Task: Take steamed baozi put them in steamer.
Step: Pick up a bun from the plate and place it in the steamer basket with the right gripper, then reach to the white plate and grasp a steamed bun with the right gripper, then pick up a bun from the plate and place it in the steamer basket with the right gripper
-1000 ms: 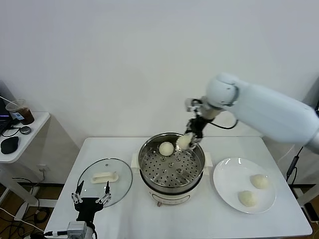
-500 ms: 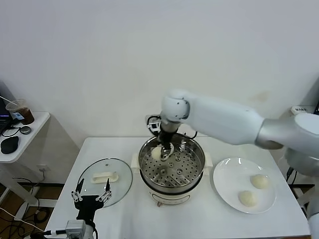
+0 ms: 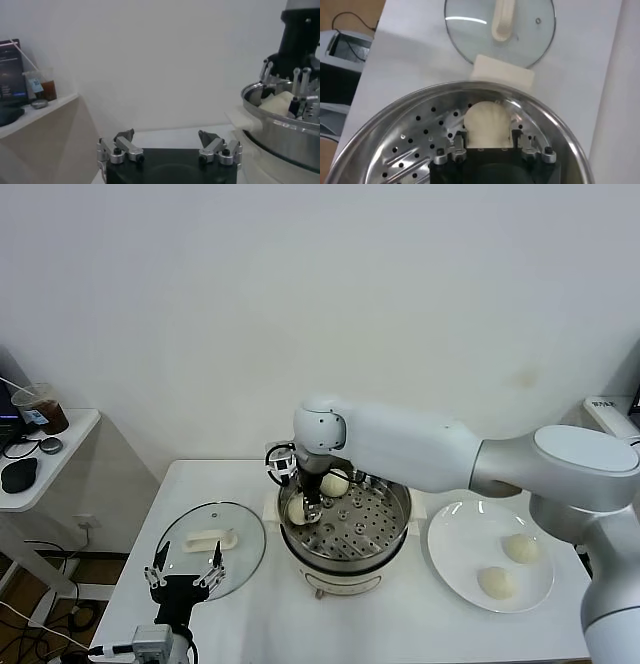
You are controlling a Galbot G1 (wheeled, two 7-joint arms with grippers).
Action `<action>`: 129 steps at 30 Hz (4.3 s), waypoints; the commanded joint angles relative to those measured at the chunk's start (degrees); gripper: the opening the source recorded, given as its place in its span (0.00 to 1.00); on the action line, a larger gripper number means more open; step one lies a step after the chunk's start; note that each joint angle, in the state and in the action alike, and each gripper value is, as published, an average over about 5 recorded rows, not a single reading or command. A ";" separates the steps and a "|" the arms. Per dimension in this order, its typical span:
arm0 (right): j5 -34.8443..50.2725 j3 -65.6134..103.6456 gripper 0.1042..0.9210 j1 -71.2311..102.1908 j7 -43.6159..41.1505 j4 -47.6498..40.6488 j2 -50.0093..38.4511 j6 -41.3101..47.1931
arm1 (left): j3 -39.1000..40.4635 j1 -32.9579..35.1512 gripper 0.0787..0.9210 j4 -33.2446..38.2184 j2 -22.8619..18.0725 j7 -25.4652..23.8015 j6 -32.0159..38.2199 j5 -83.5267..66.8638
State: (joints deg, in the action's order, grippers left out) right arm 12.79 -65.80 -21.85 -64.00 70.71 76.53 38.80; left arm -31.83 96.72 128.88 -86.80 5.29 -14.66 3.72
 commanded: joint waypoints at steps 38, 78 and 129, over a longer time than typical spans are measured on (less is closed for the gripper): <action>-17.17 19.45 0.88 15.39 -16.00 23.18 -60.46 -27.78 | -1.37 2.40 0.88 0.25 -0.37 -0.75 -1.05 -0.35; -32.00 41.09 0.88 44.72 -11.05 10.16 -45.96 -25.78 | -1.92 2.65 0.88 -2.19 -0.51 -0.71 -1.17 0.30; 0.76 8.13 0.46 -16.00 -15.26 3.52 -24.52 -35.08 | -0.57 1.15 0.88 -1.41 -0.99 0.85 -0.54 1.51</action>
State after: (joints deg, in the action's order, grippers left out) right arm 2.09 -48.00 -21.58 -78.33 76.61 42.49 10.74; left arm -32.46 97.86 126.92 -87.80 6.02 -15.21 5.10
